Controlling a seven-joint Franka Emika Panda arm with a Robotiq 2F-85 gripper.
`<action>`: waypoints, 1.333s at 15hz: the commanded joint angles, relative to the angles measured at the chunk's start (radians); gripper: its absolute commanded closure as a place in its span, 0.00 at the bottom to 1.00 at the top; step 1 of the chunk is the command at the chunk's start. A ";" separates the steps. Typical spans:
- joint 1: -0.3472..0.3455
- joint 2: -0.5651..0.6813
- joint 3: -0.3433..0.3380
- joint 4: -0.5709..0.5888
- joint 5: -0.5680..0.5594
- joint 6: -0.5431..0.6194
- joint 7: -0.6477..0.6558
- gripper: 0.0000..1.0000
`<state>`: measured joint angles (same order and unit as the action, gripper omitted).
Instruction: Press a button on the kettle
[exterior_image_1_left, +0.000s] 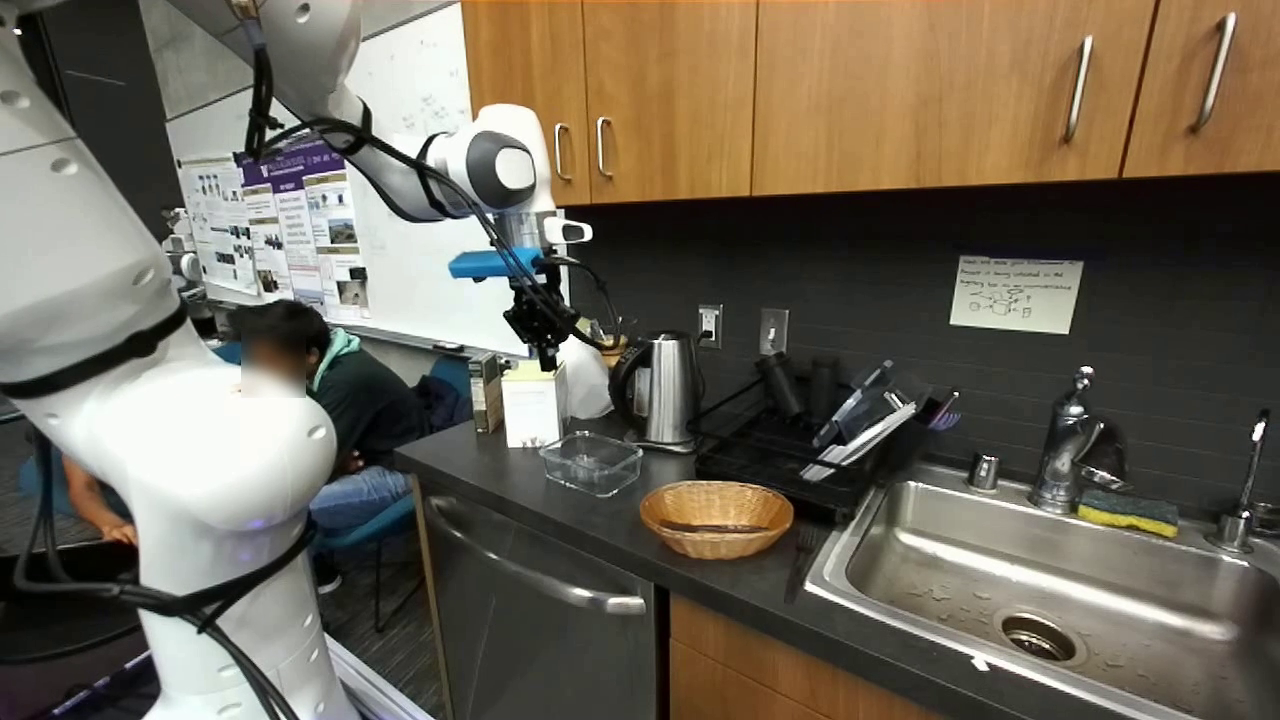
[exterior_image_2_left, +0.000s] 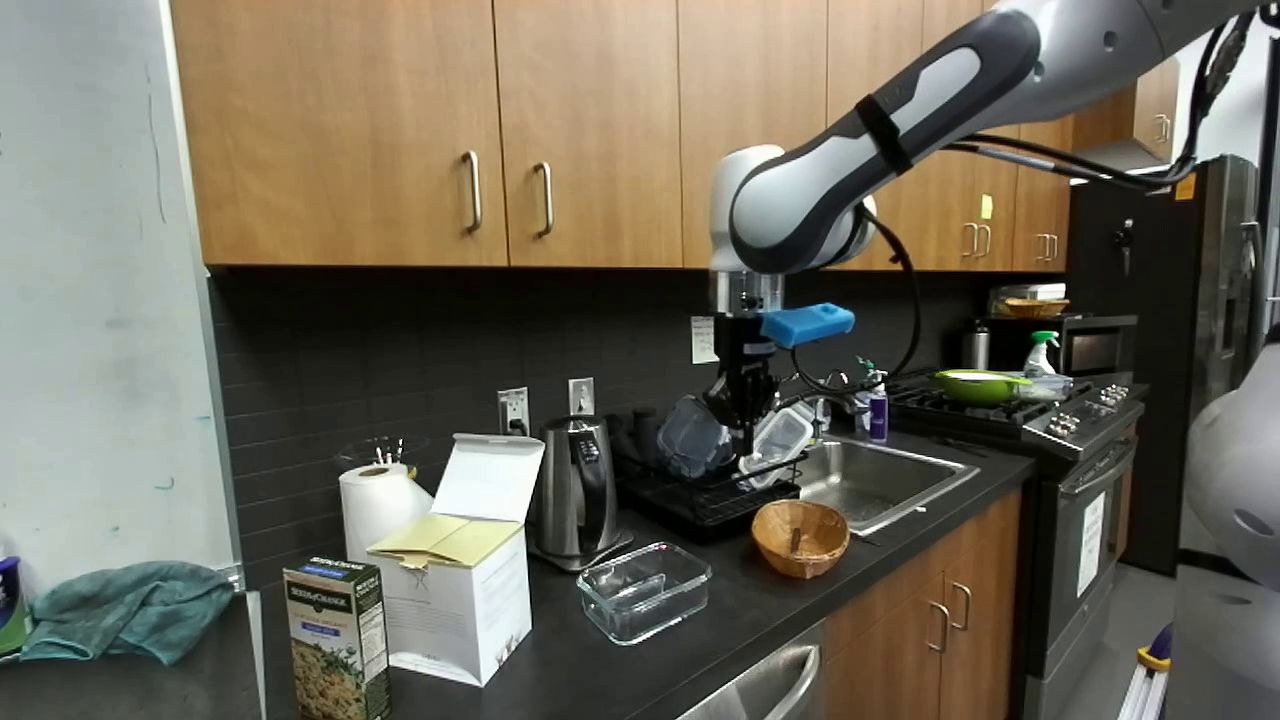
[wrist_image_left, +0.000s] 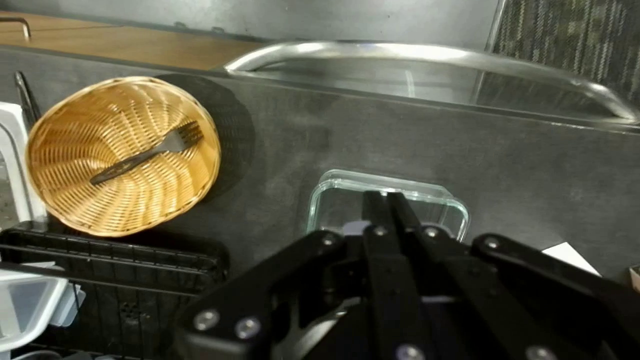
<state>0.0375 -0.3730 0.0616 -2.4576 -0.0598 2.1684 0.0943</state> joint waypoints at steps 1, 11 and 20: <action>-0.026 0.064 -0.001 0.052 -0.046 0.070 0.001 1.00; -0.031 0.208 0.021 0.134 -0.140 0.235 0.040 1.00; -0.010 0.308 0.056 0.176 -0.233 0.346 0.171 1.00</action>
<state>0.0218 -0.1021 0.1137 -2.3154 -0.2458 2.4943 0.2143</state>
